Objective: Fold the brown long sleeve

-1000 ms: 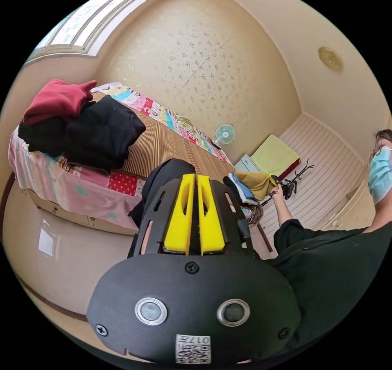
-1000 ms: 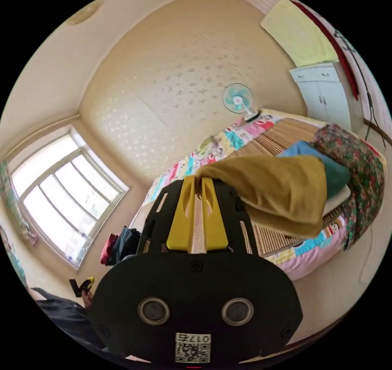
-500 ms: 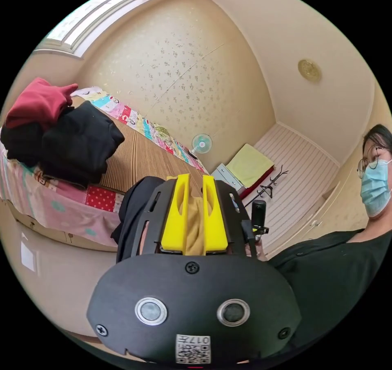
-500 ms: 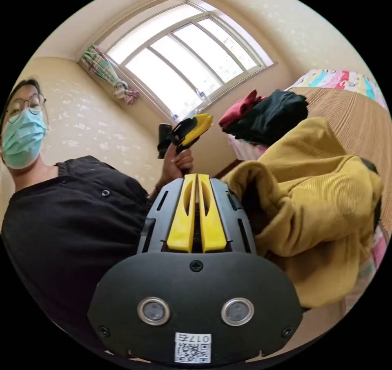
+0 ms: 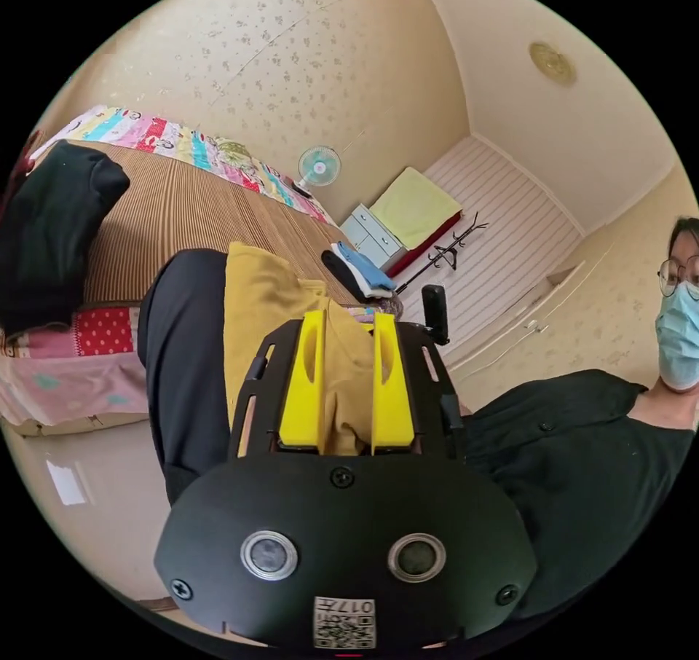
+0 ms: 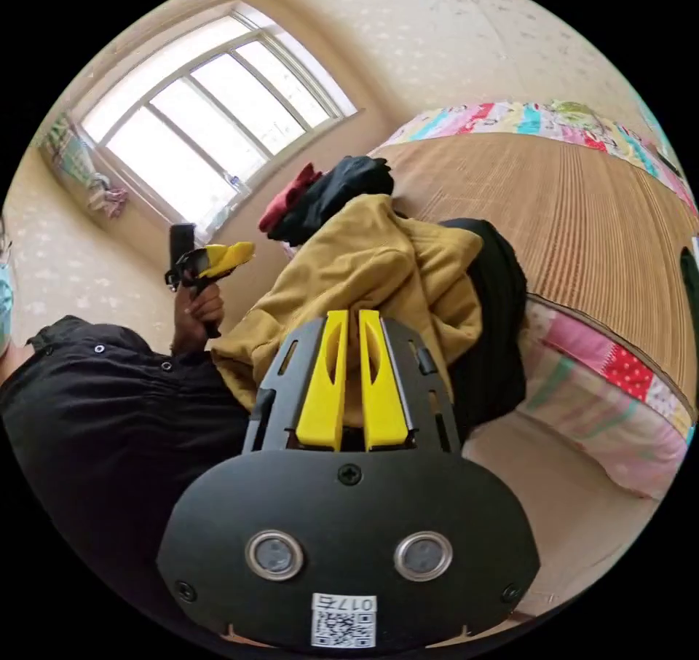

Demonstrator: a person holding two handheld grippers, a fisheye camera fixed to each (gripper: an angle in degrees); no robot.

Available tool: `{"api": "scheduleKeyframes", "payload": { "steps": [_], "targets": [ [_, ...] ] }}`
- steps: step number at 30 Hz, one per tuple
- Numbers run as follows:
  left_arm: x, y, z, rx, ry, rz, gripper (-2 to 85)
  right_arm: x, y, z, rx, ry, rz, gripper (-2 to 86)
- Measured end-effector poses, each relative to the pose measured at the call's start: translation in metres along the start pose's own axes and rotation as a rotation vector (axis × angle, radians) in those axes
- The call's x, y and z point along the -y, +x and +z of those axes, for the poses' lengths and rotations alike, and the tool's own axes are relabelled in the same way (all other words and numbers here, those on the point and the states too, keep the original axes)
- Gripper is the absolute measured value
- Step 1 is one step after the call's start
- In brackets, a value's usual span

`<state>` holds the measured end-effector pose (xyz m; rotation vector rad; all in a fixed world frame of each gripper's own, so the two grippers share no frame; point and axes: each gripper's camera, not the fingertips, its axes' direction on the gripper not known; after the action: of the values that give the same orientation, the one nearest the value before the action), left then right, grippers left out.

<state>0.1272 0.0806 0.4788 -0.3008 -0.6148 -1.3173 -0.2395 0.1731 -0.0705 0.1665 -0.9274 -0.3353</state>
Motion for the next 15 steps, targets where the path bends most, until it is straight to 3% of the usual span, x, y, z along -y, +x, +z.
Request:
{"api": "scheduleKeyframes", "payload": {
  "steps": [3,5,9,11,15],
  "targets": [
    [0.012,-0.008,-0.014,-0.057,0.009,-0.075,12.3,0.001,-0.033,0.008,0.233,0.117,-0.095,3.5],
    [0.02,-0.019,-0.027,-0.165,0.054,-0.128,14.5,0.007,-0.049,0.032,0.326,0.047,-0.131,3.3],
    [0.034,-0.036,-0.006,-0.167,-0.081,-0.181,15.7,0.008,-0.079,0.091,0.3,-0.181,-0.248,3.1],
    [0.034,-0.047,0.012,-0.217,-0.15,-0.194,11.4,0.011,-0.084,0.097,0.267,-0.216,-0.28,3.1],
    [0.027,-0.066,-0.019,-0.301,0.018,-0.237,4.9,0.01,-0.087,0.078,0.205,-0.169,-0.357,3.6]
  ]
}}
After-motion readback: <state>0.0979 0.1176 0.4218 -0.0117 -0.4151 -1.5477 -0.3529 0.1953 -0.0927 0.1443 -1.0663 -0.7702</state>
